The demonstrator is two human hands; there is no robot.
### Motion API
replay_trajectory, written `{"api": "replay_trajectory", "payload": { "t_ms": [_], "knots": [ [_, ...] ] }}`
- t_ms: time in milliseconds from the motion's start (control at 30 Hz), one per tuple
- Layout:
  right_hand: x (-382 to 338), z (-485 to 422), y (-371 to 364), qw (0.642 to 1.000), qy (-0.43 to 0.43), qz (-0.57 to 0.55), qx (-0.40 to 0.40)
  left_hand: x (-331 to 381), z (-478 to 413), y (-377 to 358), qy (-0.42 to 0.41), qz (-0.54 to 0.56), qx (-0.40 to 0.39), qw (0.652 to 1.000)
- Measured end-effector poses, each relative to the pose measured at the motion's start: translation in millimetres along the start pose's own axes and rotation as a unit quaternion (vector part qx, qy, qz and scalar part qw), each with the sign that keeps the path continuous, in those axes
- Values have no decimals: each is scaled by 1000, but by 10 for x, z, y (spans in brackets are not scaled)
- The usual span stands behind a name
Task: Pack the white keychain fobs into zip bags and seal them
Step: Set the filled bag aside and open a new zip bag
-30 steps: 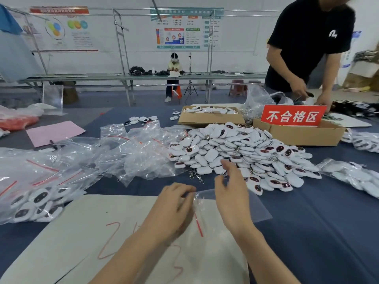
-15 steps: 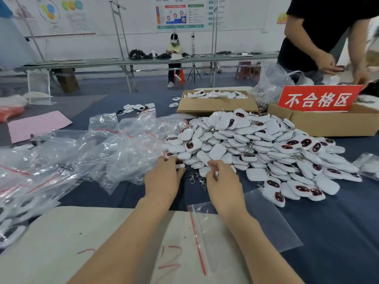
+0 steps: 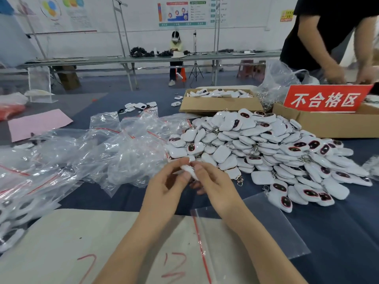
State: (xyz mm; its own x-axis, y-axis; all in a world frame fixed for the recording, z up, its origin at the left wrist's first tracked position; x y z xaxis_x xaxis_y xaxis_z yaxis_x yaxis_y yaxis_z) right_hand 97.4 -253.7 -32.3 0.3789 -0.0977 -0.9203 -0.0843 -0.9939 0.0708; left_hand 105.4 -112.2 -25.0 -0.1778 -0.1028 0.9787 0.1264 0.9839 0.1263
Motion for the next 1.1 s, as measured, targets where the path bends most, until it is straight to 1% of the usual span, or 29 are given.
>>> {"api": "replay_trajectory", "payload": {
  "t_ms": [100, 167, 333, 500, 600, 733, 1100],
  "knots": [
    [54, 17, -34, 997, -23, -72, 14, -145, -21, 25, 73, 118, 29, 990],
    [96, 23, -45, 995, -27, -94, 16, -214, -34, 9, 109, 151, 36, 982],
    [195, 20, -32, 997, -28, -68, 39, -210, -19, -42, 102, 109, 7, 989],
    [209, 26, -13, 996, -23, -79, 29, -205, -29, -57, 127, 108, 8, 986],
    [206, 31, 14, 995, -34, -93, 20, -172, -21, -80, 113, 91, 4, 989],
    [195, 41, 42, 992, -46, -112, 33, -180, -14, -79, 97, 69, 10, 993],
    [177, 63, 39, 993, -32, -108, 35, -168, -9, -65, 111, 77, -2, 991]
  ]
}}
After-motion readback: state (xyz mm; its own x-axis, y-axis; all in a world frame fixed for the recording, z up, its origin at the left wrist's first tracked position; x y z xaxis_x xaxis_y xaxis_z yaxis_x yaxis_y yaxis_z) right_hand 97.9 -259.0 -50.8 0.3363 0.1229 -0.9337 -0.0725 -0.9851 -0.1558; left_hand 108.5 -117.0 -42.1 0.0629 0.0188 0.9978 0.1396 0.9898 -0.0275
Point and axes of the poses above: each hand's wrist, its own z-axis away from the middle knuckle, its own y-axis out of the back of the hand, x = y × z, the point moved 4 cm from there along -z, towards the middle knuckle, and after that the axes turned 12 degrees about y, right-handed, at the moved point
